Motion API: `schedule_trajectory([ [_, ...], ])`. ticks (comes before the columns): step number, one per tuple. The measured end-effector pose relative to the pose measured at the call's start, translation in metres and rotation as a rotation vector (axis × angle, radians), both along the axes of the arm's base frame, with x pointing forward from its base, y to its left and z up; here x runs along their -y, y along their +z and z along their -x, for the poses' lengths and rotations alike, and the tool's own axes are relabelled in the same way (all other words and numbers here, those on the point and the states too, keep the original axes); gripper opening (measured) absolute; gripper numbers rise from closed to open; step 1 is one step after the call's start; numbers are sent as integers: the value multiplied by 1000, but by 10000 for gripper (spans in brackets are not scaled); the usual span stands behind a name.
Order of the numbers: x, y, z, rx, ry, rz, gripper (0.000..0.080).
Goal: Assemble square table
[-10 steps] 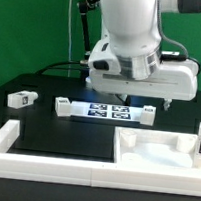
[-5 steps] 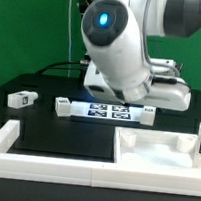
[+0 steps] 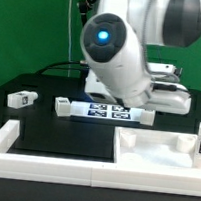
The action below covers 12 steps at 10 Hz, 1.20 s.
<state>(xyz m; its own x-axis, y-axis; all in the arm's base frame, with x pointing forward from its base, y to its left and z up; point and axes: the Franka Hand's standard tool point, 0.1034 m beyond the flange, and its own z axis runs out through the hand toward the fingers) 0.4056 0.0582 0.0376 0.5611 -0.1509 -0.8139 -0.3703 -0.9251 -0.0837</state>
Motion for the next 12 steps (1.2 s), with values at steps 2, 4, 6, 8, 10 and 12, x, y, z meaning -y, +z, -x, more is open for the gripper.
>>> schedule_trajectory([
  [2,4,0,-2,-2,-11,0,649],
  [4,4,-1,-2,-3,-12,-1,649],
  [6,-1,-12,6,22,-2,16,649],
  [8,-13,-26,30,45,19,35,649],
  [10,-15,-32,39,35,9,55,649],
  [12,-13,-32,39,34,5,55,531],
])
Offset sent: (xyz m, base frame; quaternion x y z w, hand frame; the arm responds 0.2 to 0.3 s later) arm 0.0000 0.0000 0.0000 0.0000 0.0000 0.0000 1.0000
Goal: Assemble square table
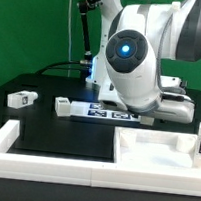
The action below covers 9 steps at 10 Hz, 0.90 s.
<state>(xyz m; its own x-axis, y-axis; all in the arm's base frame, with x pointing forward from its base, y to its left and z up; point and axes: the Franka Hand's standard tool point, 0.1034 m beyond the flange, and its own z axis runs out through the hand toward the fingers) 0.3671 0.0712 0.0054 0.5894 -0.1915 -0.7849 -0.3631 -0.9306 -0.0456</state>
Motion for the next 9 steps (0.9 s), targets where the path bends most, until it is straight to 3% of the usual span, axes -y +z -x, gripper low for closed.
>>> schedule_trajectory([
  [1,0,0,0,-1,0,0,397],
  [2,0,0,0,-1,-1,0,397],
  [3,1,0,0,-1,-2,0,296],
  [9,3,2,-2,1,-2,1,296],
])
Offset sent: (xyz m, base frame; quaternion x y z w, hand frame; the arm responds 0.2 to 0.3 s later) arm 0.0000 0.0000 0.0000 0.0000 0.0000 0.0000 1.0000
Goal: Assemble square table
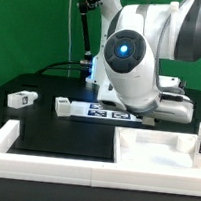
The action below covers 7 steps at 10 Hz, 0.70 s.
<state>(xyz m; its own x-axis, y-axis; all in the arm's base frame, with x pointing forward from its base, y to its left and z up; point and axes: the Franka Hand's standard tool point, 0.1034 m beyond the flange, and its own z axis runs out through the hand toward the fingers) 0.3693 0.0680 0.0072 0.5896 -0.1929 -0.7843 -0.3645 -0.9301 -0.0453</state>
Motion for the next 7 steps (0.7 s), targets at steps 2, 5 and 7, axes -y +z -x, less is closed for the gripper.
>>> schedule_trajectory([
  [2,11,42,-32,41,28,-14,297],
  [5,19,101,-49,130,39,-13,297],
  [7,20,92,-57,205,36,15,297],
])
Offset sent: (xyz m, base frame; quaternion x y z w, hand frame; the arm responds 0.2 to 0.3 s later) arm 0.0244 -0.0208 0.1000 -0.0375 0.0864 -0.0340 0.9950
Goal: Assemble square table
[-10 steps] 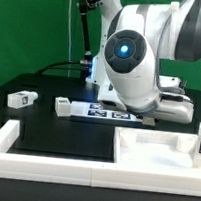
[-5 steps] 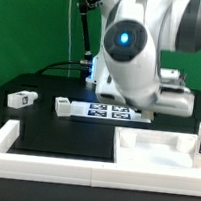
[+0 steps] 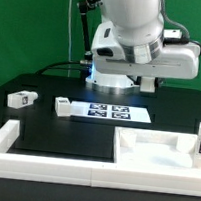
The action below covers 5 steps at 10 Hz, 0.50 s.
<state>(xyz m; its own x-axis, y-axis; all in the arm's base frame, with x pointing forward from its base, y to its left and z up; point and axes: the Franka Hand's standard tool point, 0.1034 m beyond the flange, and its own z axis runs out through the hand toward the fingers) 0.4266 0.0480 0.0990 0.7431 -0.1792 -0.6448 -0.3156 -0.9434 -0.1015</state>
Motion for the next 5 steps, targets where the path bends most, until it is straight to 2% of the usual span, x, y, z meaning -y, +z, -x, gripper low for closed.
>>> schedule_trajectory([
  [1,0,2,-5,93,-5,23,297],
  [2,0,10,-11,157,-8,29,297],
  [3,5,30,-30,219,-4,16,297],
  [4,19,57,-65,342,-2,13,297],
  [5,30,70,-87,458,-7,17,297],
])
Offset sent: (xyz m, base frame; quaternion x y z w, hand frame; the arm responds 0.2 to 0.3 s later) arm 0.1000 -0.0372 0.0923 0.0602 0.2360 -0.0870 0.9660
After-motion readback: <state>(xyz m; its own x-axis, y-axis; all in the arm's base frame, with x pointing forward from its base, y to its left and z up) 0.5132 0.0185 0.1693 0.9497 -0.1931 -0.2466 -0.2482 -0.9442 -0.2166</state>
